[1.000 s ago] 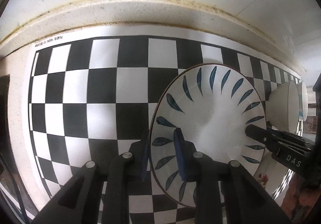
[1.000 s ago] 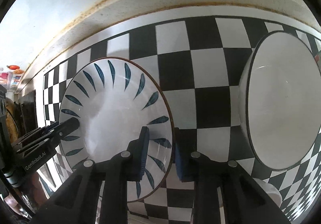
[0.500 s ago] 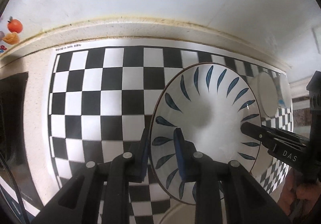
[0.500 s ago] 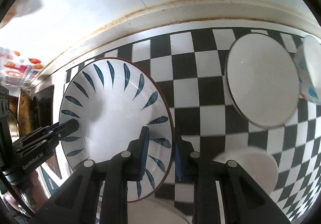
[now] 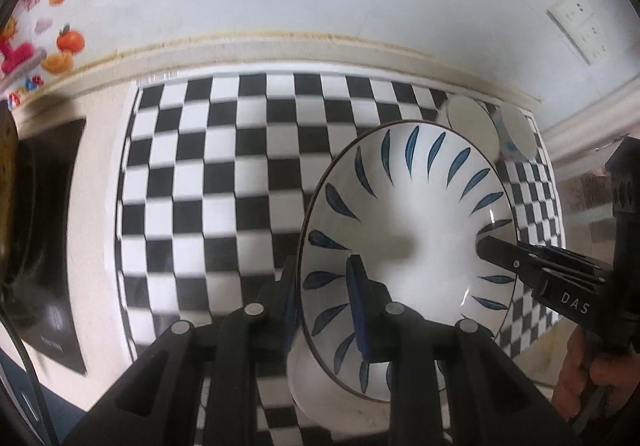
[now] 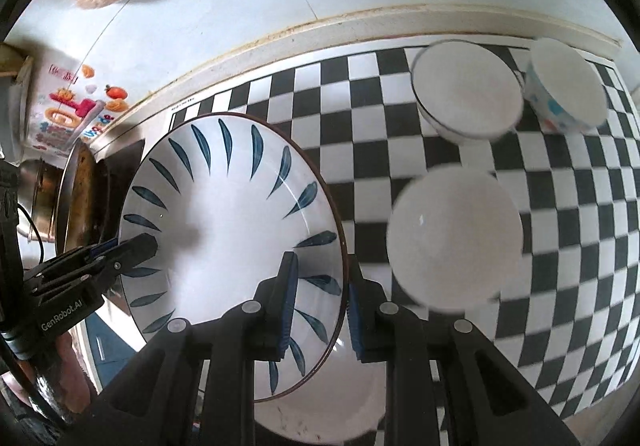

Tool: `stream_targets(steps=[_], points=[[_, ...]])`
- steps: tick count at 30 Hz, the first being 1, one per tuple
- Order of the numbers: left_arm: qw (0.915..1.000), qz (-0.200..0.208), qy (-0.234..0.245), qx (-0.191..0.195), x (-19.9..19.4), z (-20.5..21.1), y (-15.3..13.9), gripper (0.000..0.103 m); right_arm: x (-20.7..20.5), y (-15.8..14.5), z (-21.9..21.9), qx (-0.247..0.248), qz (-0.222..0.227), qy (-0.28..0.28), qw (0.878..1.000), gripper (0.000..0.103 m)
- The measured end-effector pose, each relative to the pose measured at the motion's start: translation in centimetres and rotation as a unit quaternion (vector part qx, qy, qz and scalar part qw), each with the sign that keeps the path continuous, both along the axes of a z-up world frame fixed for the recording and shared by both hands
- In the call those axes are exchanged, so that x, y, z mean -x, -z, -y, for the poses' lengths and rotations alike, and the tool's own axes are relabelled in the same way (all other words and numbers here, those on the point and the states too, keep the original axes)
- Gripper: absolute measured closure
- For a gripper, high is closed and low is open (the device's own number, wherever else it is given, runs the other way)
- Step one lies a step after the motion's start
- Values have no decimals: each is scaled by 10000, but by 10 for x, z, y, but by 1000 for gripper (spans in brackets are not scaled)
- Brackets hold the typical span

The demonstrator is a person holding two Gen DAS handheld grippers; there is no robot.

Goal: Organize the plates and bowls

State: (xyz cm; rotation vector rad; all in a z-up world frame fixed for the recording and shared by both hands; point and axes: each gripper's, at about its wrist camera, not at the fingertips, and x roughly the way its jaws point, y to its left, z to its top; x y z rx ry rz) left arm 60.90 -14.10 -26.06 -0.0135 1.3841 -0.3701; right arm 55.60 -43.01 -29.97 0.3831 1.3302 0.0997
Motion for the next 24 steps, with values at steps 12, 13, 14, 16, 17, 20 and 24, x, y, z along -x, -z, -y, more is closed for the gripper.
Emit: stream_targets(steps=[12,13,14,16,17,20,24], points=[[9979,-630,-107,-98,73,-7,51,82,90,68,-11,-214,-578,-129,9980,79],[9976,-674,-103,-132,76,-7,56,82,95,75,-12,-208,-627,-155,9977,79],[9971,-733,-100,-177,80,-7,62,82,98,80,-13,-202,-669,-167,9974,79],[9962,-830,-83,-254,84,-5,72,82,103,89,-15,-142,-729,-217,9970,79],[9960,-851,-74,-279,84,-5,75,82,104,92,-14,-126,-750,-226,9968,79],[9954,-882,13,-376,88,1,82,82,107,100,-11,-88,-810,-225,9964,79],[9948,-899,81,-462,90,9,87,82,106,101,-10,8,-838,-274,9961,79]])
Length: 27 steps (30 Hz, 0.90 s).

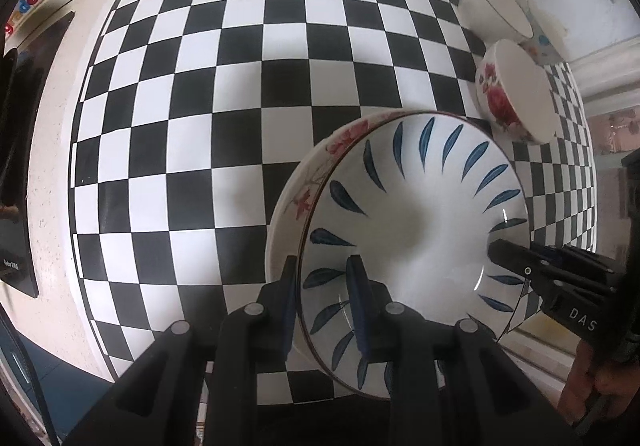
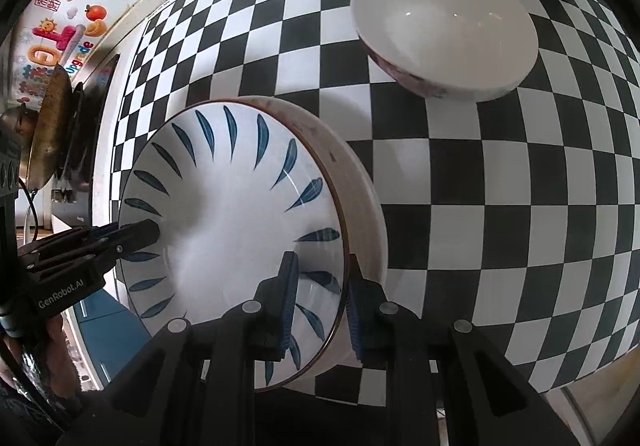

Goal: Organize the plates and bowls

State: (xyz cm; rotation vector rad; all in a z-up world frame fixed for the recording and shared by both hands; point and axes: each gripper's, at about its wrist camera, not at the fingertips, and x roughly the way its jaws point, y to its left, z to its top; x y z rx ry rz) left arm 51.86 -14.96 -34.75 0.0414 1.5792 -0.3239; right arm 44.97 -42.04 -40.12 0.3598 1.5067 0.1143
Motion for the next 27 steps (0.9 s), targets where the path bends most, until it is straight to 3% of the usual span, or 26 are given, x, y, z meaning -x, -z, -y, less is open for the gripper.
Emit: stream_targets(steps=[15,27], points=[[9998,-149,-45,-76,-2,-1,18,80,-5,2,-11,154,-82,-87,9998,79],[9989,-401,-137,-185,-2,0,29,80,-13,8,-4,-15,-370,144,9992,79]])
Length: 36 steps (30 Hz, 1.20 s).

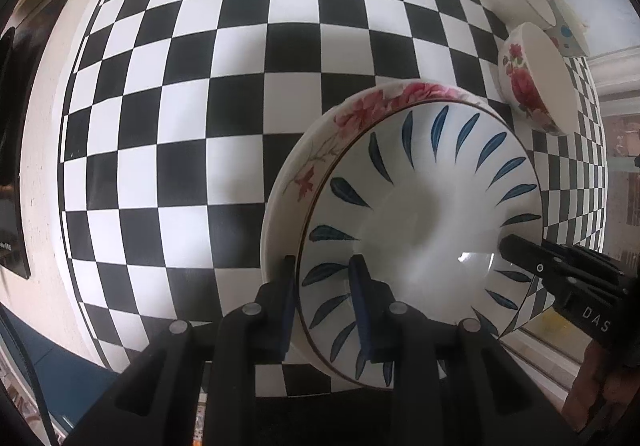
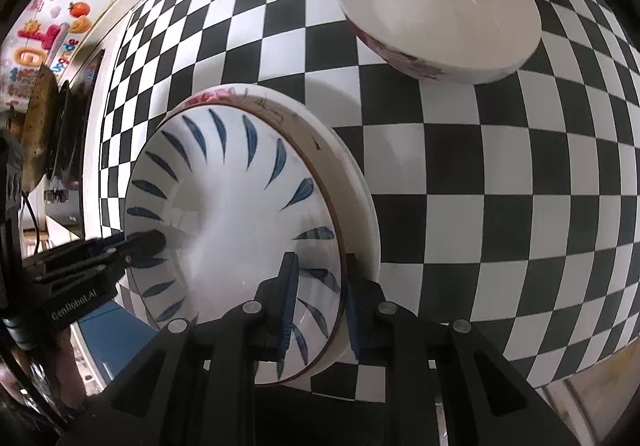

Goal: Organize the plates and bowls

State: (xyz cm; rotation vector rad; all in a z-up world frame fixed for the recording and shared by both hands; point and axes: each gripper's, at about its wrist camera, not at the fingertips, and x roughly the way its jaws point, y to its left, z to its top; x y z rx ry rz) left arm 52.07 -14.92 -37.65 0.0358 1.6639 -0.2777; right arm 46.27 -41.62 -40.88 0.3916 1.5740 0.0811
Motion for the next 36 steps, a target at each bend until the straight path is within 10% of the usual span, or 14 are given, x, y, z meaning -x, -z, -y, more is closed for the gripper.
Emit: stream_targets(steps=[36], points=[[9993,-274,-42,-236,9,14,0,78,9,-4,-2,121,-385,271,9988,78]])
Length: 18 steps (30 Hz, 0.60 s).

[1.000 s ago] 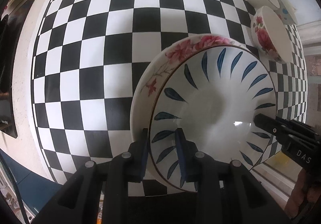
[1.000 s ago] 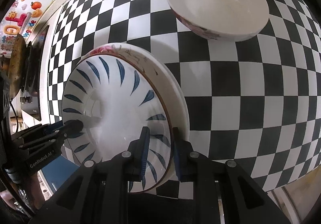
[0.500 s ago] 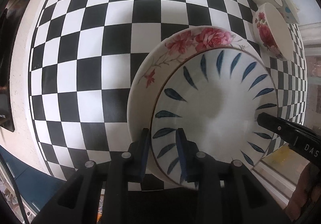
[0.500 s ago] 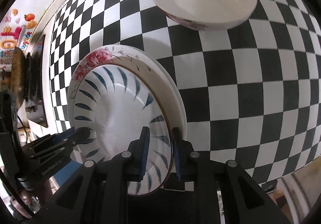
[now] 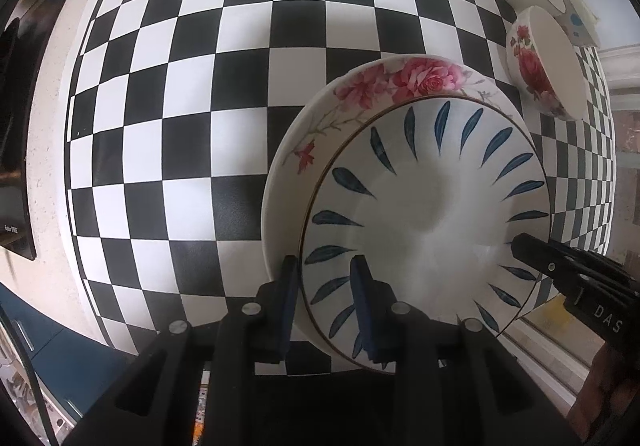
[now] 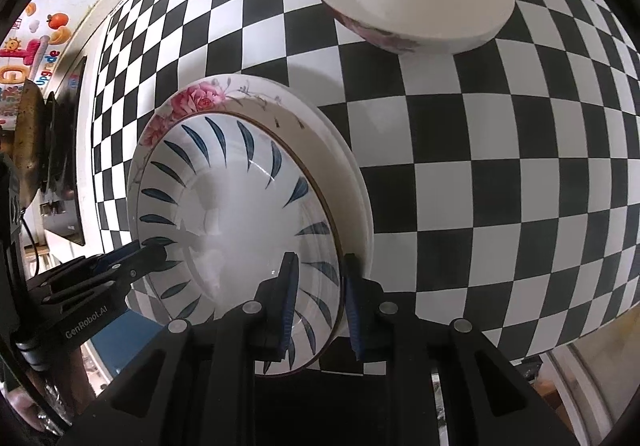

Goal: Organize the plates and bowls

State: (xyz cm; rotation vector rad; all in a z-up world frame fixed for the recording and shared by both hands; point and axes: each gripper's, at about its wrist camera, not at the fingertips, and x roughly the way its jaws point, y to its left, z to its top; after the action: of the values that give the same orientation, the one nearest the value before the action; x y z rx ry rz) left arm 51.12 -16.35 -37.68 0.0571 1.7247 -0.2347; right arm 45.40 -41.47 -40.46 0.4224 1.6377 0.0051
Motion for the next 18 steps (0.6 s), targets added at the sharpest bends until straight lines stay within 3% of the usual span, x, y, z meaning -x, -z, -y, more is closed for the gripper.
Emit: stream_targets(steps=[11,18], points=[[9993,294,20,-216,22,19,-15,75,4,-17,-1,314,198,-30,9993,78],[9974,656,59,-305,35,23,-54,75,13,-53,-7,432,485,-187,9977,78]])
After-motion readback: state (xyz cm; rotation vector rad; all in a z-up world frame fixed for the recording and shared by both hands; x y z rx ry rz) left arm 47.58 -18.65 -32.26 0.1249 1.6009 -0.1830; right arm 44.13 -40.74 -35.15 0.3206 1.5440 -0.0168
